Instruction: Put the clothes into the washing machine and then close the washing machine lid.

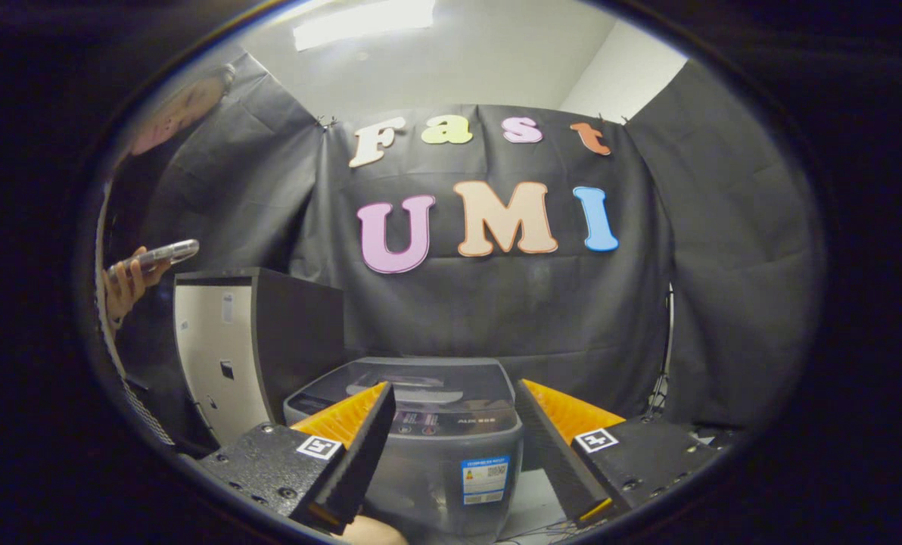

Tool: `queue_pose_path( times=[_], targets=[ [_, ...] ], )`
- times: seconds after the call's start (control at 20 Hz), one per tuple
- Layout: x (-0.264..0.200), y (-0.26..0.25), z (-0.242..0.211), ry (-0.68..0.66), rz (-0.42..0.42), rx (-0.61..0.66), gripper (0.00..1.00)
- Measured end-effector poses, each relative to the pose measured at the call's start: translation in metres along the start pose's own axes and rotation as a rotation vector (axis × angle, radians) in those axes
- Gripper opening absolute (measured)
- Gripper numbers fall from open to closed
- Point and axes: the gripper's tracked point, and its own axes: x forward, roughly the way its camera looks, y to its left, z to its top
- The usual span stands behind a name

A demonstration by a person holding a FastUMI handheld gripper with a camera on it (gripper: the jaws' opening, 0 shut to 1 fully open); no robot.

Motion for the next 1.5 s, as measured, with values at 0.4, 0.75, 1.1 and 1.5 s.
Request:
queue_pose_path(
  times=[0.4,0.75,1.1,1.5],
  targets=[
    [0.009,0.012,-0.028,0.053,0.047,0.034,0.96],
    [0.006,0.006,-0.041,0.092,0.04,0.049,0.96],
    [0.0,-0.002,-0.057,0.149,0.022,0.049,0.97],
    [-0.009,-0.001,-0.064,0.172,0.006,-0.001,0.97]
  ],
)
